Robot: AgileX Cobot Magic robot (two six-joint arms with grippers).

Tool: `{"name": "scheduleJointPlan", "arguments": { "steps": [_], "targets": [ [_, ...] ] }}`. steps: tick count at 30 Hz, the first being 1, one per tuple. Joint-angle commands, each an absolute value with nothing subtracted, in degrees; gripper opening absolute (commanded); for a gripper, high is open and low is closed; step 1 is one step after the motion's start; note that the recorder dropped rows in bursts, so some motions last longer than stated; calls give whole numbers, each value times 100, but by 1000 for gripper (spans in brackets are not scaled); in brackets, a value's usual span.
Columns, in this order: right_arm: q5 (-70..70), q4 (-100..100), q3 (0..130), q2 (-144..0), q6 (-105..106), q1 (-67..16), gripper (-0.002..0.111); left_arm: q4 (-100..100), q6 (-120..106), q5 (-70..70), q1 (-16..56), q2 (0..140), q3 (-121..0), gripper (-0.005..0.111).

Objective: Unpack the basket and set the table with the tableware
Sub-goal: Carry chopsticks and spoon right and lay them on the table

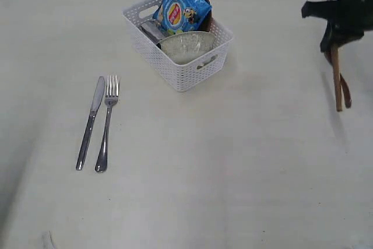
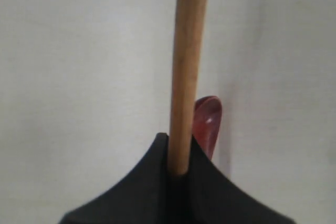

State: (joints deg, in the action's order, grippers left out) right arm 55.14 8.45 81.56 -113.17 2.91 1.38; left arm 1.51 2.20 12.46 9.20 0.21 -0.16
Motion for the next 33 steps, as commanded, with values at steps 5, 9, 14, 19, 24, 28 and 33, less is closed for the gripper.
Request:
{"name": "scheduleJointPlan", "arguments": {
  "steps": [5, 9, 14, 19, 24, 28, 33],
  "targets": [
    [4533, 1147, 7360, -11330, 389, -80, -1, 179, 218, 1210, 926, 0, 0, 0],
    [4735, 1166, 7360, -11546, 389, -139, -1, 179, 218, 1210, 926, 0, 0, 0],
    [4808, 1122, 7360, -11861, 367, -149, -1, 179, 218, 1210, 926, 0, 0, 0],
    [4695, 984, 7360, -11898, 384, -149, 0, 179, 218, 1210, 926, 0, 0, 0],
    [4684, 984, 7360, -11898, 395, -149, 6, 179, 218, 1210, 926, 0, 0, 0],
    [4684, 984, 7360, -11898, 395, -149, 32, 179, 218, 1210, 926, 0, 0, 0],
    [4726, 979, 7500, -11898, 395, -149, 47, 179, 218, 1210, 926, 0, 0, 0]
  ]
}}
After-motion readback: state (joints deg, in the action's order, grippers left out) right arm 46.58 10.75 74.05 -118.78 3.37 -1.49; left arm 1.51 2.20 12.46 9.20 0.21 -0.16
